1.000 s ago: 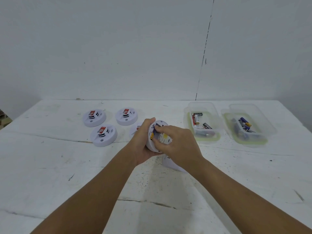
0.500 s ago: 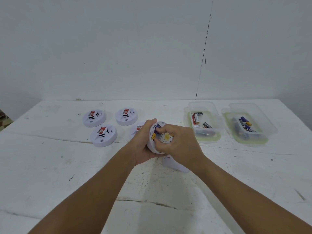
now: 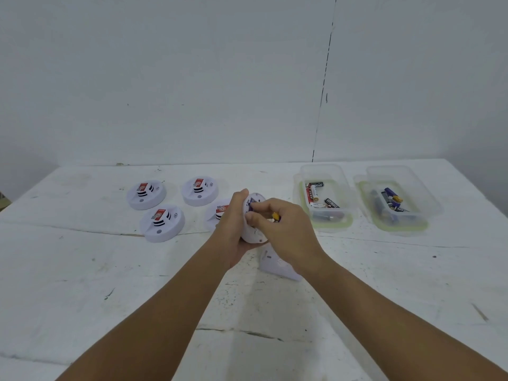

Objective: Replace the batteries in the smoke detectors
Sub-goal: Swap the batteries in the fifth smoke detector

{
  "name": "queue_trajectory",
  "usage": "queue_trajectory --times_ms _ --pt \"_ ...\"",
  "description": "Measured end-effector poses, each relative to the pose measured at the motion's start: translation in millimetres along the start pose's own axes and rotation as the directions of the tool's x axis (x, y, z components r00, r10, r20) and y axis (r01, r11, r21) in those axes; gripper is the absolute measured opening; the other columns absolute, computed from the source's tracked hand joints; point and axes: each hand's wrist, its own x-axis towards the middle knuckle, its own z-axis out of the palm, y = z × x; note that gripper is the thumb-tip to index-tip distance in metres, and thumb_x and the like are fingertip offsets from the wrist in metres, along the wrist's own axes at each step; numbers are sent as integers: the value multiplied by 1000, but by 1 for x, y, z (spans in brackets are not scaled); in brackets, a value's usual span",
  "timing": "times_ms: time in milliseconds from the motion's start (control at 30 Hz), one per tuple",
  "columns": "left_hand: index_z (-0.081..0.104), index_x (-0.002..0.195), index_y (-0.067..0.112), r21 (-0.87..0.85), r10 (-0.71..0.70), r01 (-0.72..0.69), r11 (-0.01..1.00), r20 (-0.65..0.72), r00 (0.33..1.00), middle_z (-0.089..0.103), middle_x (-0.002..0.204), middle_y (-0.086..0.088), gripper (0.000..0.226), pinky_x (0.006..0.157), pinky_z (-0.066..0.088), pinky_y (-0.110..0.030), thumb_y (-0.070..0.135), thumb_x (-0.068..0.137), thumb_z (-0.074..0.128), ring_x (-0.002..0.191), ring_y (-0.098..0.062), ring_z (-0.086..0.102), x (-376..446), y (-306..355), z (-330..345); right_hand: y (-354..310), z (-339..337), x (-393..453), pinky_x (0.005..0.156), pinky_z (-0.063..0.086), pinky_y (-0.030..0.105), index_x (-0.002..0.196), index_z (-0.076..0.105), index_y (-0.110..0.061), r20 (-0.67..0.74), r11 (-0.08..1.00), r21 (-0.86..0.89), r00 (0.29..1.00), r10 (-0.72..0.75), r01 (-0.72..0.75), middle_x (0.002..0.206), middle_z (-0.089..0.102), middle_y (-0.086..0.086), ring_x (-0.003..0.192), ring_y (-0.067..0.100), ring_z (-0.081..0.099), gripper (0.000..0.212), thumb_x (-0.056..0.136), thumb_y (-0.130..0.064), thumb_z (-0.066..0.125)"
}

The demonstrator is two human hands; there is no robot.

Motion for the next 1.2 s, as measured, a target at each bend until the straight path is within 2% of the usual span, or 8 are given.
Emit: queue_trajectory --times_ms 133,233,400,567,733,900,1100,1200 --pt "69 118 21 71 18 -15 997 -36 999 75 114 -14 43 95 58 -57 57 99 54 107 -32 73 -3 4 14 -5 -10 2 48 43 18 106 75 -10 44 888 371 960 276 -272 80 74 1 54 5 60 20 87 -13 83" --pt "65 130 21 91 25 -25 996 -6 1000 72 125 -17 51 98 57 -55 60 97 54 111 -33 70 -1 7 23 -6 -23 1 49 38 21 112 72 -14 63 847 414 938 340 -335 73 70 -2 47 6 47 25 88 -10 78" --pt "66 131 15 108 48 -61 992 112 993 77 107 -14 56 93 59 -48 59 100 48 93 -30 72 2 17 53 -3 -59 2 54 39 26 113 74 -31 -34 894 373 959 282 -250 78 61 0 52 7 44 30 93 -10 65" --pt "69 124 15 136 37 -66 988 208 977 78 105 -13 51 90 60 -47 56 102 49 90 -31 73 1 15 104 3 -125 4 63 42 25 111 76 -35 -171 984 128 975 144 -123 74 65 -9 71 13 56 27 96 -15 69" --pt "68 129 12 204 -12 -36 978 226 974 75 114 -17 57 88 61 -51 59 99 54 93 -36 72 5 3 145 20 -200 16 68 45 22 109 73 -36 -340 976 -191 940 37 -108 88 74 -6 72 -1 65 19 96 -23 70" --pt "66 132 14 216 -62 9 976 238 969 72 121 -17 55 89 60 -50 57 99 55 98 -36 72 9 -5 166 41 -244 32 61 42 15 116 72 -31 -289 860 -474 956 52 -190 100 74 -4 82 4 66 21 96 -23 68" --pt "69 126 16 217 -64 18 976 209 976 76 115 -17 51 92 60 -53 57 97 58 100 -40 73 19 -8 174 54 -263 57 77 56 33 112 73 -35 -202 644 -724 969 143 -246 106 71 -6 92 18 67 22 91 -28 74" --pt "70 123 17 212 -60 15 977 205 977 76 114 -17 48 90 60 -52 56 98 58 101 -41 73 22 -7 170 56 -264 63 77 56 33 115 73 -35 -159 569 -788 971 179 -234 109 70 -5 94 21 66 28 87 -29 76"
